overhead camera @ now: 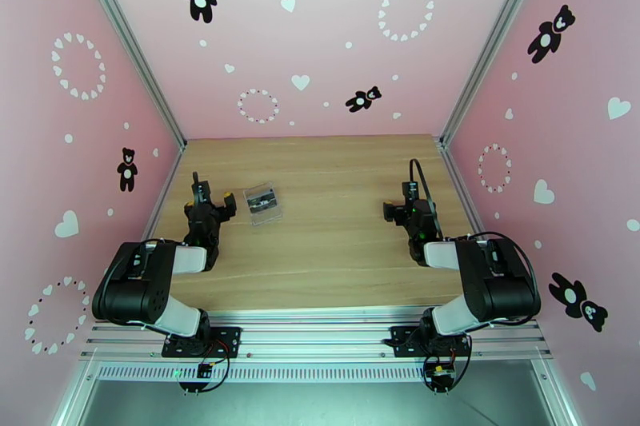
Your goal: Put the credit cards into the card holder
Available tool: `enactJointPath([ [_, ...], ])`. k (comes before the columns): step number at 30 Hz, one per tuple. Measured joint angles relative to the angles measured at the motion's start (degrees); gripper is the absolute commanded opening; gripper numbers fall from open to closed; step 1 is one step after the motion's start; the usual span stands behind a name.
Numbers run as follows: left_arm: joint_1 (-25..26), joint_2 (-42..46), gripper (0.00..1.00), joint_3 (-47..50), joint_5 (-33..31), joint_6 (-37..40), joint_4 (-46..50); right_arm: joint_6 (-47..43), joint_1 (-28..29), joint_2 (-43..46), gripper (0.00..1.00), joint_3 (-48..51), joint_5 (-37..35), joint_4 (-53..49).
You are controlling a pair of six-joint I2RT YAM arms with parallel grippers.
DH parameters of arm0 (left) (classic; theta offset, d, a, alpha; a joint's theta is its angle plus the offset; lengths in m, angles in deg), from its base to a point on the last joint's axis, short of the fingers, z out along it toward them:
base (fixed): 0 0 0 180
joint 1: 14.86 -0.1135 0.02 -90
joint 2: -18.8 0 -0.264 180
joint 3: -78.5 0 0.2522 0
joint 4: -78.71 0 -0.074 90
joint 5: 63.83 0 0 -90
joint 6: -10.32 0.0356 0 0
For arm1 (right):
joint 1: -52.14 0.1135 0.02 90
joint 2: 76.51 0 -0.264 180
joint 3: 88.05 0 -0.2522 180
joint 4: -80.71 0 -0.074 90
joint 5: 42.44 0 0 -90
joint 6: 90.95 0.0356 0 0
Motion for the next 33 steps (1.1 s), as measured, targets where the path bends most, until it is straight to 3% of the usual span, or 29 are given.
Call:
enactJointPath([
  [18, 0.0, 0.0, 0.99, 0.0, 0.0, 0.0, 0.0, 0.0, -0.3, 0.0, 0.99, -0.1, 0.3, -0.2],
  [22, 0.0, 0.0, 0.99, 0.0, 0.0, 0.0, 0.0, 0.3, -0.1, 4.4, 0.99, -3.1, -1.4, -10.1],
  [28, 0.0, 0.0, 0.99, 0.0, 0.0, 0.0, 0.0, 5.7, 0.1, 20.5, 0.99, -6.4, -1.4, -19.6],
  [33, 0.9, 2.6, 0.99, -0.2, -2.2, 0.1, 3.5, 13.2, 0.1, 21.5, 0.99, -9.8, 3.6, -26.3],
])
